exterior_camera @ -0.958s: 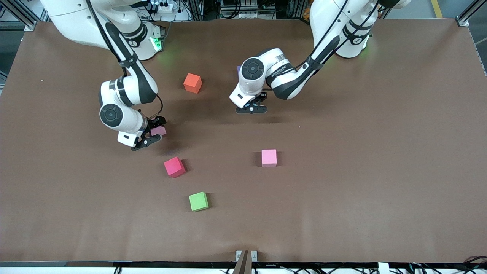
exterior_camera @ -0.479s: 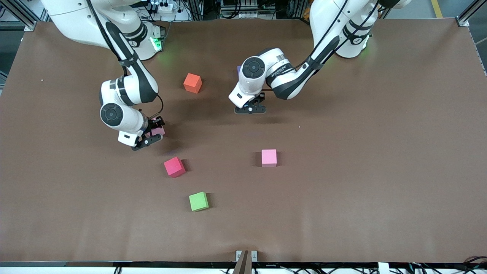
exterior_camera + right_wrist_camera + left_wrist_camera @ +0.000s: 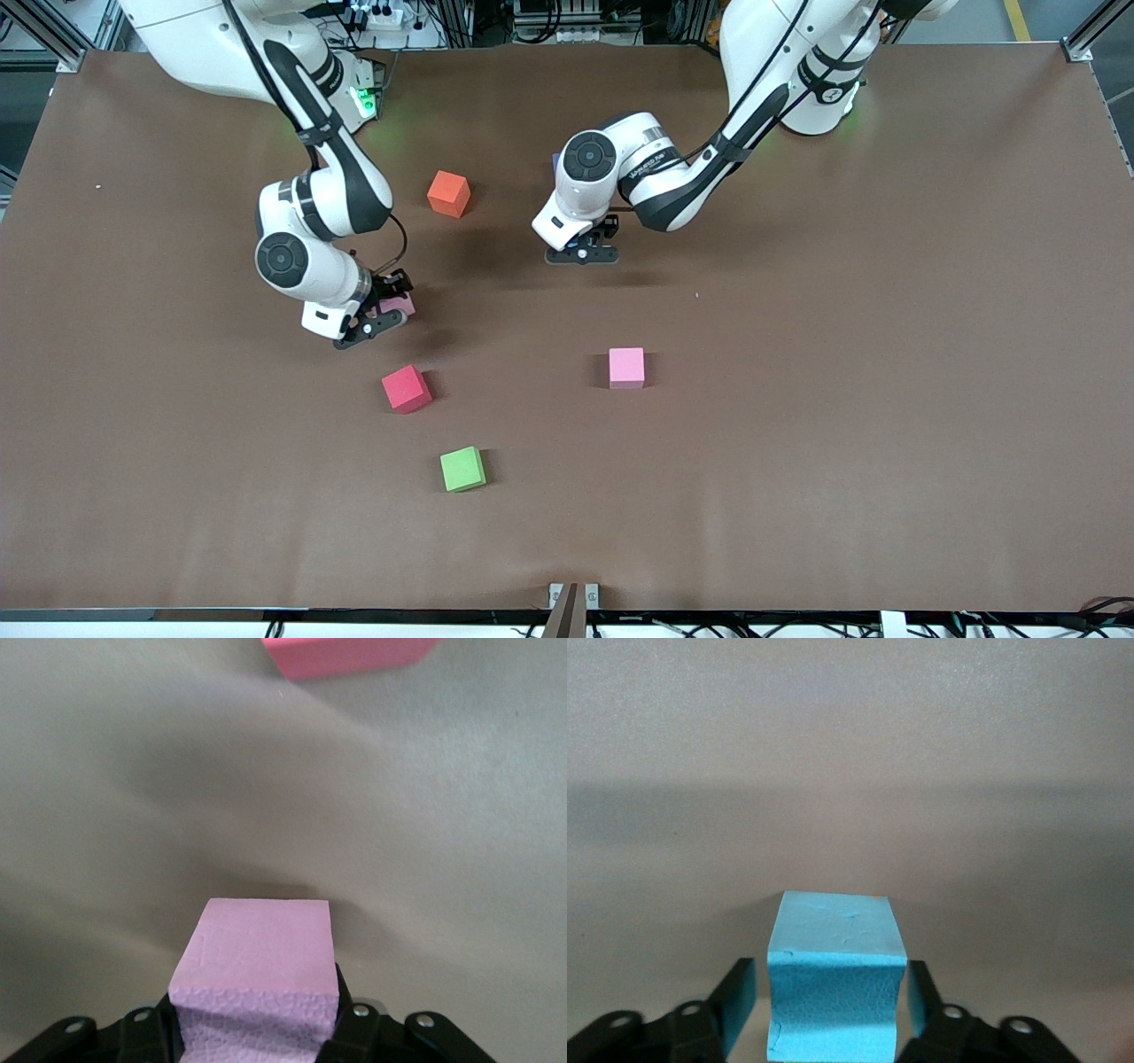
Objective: Arrange blocks into number 1
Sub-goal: 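Carry the pink cube with the right gripper while the left gripper reaches the other pink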
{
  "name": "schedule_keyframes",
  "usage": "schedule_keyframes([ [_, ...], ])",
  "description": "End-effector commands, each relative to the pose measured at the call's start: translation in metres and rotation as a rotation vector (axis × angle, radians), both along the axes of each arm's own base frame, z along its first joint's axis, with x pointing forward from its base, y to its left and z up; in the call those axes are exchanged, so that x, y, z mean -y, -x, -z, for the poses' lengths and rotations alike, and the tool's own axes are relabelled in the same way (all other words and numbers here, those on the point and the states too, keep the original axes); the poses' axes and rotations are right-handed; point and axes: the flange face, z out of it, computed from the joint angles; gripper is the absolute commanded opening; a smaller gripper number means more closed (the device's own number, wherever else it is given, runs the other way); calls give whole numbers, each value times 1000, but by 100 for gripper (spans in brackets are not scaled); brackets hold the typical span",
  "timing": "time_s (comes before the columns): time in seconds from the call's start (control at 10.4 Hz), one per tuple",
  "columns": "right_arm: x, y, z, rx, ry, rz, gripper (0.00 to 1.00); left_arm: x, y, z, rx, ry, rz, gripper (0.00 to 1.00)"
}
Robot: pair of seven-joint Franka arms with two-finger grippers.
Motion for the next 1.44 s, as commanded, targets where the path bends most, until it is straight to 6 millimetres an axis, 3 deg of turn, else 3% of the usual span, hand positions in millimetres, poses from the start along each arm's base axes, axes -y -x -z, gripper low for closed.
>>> schedule_keyframes([
  [0.0, -45, 2, -15, 13, 5, 67, 0, 1, 3, -6, 31, -1, -10, 100],
  [0.1, -64, 1, -14, 16, 12, 107, 0, 4, 6, -13, 31, 5, -12, 100],
  [0.29, -108, 3, -13, 20, 23, 173, 0, -13, -17, -54, 71, 5, -62, 100],
  [0.58, -176, 6, -10, 28, 28, 274, 0, -70, -71, -125, 142, -7, -70, 100],
  [0.77, -229, 7, -7, 24, 32, 350, 0, -121, -113, -156, 198, -10, -5, 100],
  [1.05, -303, 23, 6, 38, 21, 389, 0, -189, -166, -170, 237, -7, 31, 100],
  [1.34, -326, 43, 22, 27, 35, 388, 0, -238, -220, -180, 284, 9, 76, 100],
])
